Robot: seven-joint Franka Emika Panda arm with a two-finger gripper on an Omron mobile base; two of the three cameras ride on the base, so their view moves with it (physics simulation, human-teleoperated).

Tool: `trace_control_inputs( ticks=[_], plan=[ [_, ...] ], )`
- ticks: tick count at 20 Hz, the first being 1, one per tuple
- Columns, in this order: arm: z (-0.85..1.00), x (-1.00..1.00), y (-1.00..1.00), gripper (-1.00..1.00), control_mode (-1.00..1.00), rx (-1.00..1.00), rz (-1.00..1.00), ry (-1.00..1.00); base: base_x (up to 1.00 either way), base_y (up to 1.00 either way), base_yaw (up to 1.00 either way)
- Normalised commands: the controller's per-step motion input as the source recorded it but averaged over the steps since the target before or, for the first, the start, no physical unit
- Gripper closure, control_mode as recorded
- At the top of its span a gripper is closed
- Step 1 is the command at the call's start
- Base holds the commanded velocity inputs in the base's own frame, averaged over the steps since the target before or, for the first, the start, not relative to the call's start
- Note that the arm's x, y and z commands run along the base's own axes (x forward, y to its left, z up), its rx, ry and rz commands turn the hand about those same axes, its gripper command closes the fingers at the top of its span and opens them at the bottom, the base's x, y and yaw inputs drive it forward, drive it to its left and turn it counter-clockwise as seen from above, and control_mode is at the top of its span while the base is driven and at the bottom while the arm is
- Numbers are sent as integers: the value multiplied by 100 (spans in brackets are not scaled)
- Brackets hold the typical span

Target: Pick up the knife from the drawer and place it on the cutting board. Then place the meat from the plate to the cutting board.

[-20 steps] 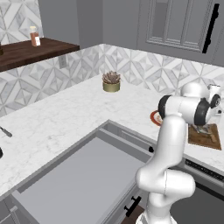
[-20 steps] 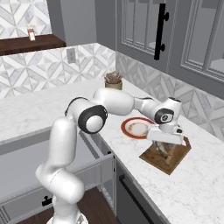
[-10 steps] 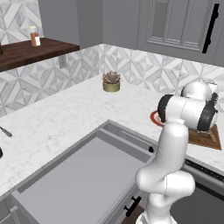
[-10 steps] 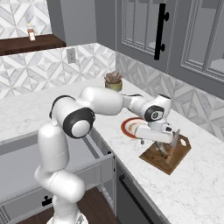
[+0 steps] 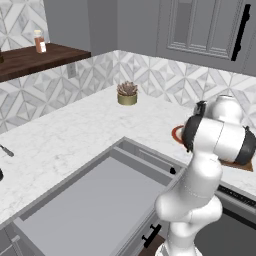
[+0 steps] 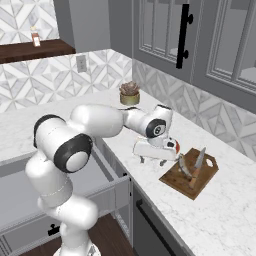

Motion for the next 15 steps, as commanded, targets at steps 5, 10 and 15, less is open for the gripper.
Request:
trace_control_inputs(
  ticks=[5, 10, 15],
  plan=[
    [0, 3, 100, -100, -100, -10, 0, 7, 0, 0, 0],
    [3, -5, 98, -100, -100, -12, 0, 7, 0, 0, 0],
    [60, -94, 55, -100, -100, -5, 1, -16, 0, 0, 0]
  ],
)
